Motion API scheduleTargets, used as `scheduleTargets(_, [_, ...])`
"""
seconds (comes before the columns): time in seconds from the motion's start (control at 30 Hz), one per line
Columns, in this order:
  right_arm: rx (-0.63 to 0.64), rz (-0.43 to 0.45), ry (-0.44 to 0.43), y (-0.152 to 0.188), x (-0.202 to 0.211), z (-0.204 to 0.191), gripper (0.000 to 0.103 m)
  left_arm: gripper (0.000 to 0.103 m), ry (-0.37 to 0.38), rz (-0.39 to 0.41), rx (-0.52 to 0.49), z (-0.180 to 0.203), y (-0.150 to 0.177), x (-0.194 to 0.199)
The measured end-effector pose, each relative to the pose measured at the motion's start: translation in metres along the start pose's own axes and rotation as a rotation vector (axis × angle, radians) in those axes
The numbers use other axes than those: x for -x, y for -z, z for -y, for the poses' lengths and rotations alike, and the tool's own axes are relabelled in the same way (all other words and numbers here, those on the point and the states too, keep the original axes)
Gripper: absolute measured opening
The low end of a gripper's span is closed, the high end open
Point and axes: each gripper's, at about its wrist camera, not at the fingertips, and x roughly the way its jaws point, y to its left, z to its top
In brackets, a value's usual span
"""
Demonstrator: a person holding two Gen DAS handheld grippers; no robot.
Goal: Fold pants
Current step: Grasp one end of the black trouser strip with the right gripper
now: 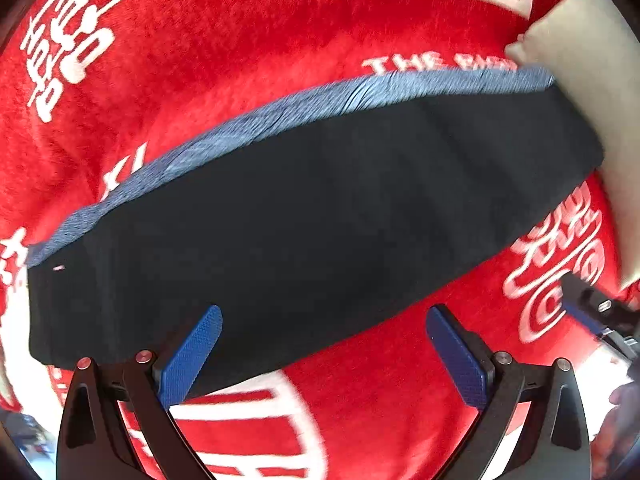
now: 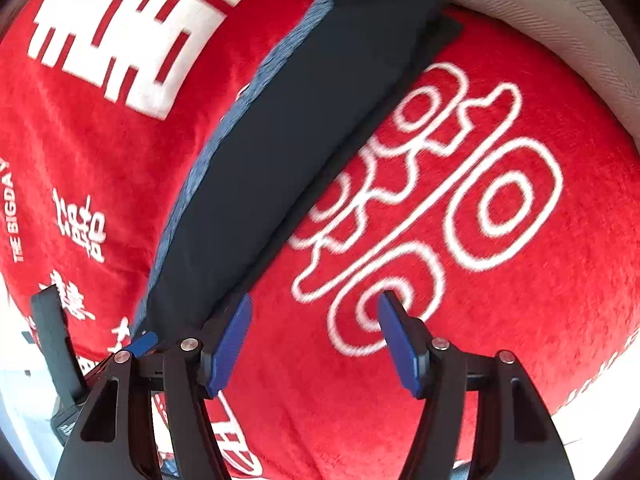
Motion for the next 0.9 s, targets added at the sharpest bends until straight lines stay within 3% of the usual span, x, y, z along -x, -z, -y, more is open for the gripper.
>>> scheduleTargets(0.13, [-0.058,0.048,-0.028,-0.019,0.002,0.016,0.069,0.103,0.047,0.055,0.054,0.014,-0.023,0.003])
scheduleTargets(0.37, [-0.106,0.188,-0.077,-0.053,0.006,0.025,0.069,0.103,-0.003,0.096,0.095,0.031,-0.052,-0.029])
scheduleTargets(0.47, [-0.112,0.238,-0.121,-0.059,0.006,0.031,0.069,0.103,0.0,0.051,0.132,0.028,-0.054,-0.049])
scheduleTargets(0.67, [-0.126,0.329,-0.196,-0.076,0.001,0.035,0.069,0.103,-0.004,0.089,0.12,0.029,-0.048,-0.052])
scheduleTargets(0.77, [-0.11,0.352,-0.189,-0.089,-0.003,0.028,0.07,0.103,-0.008,0.103,0.113,0.03,-0.047,-0.053])
scheduleTargets(0.83, [-0.101,0.323,-0.165,-0.097,-0.008,0.02,0.07,0.103,-0.013,0.101,0.112,0.032,-0.045,-0.05])
scheduleTargets(0.87, [-0.103,0.305,-0.146,-0.101,-0.009,0.017,0.06,0.103,-0.019,0.098,0.114,0.032,-0.046,-0.048])
scheduleTargets(0.9, [-0.105,0.27,-0.093,-0.107,-0.01,0.014,0.047,0.094,-0.023,0.099,0.114,0.033,-0.046,-0.043])
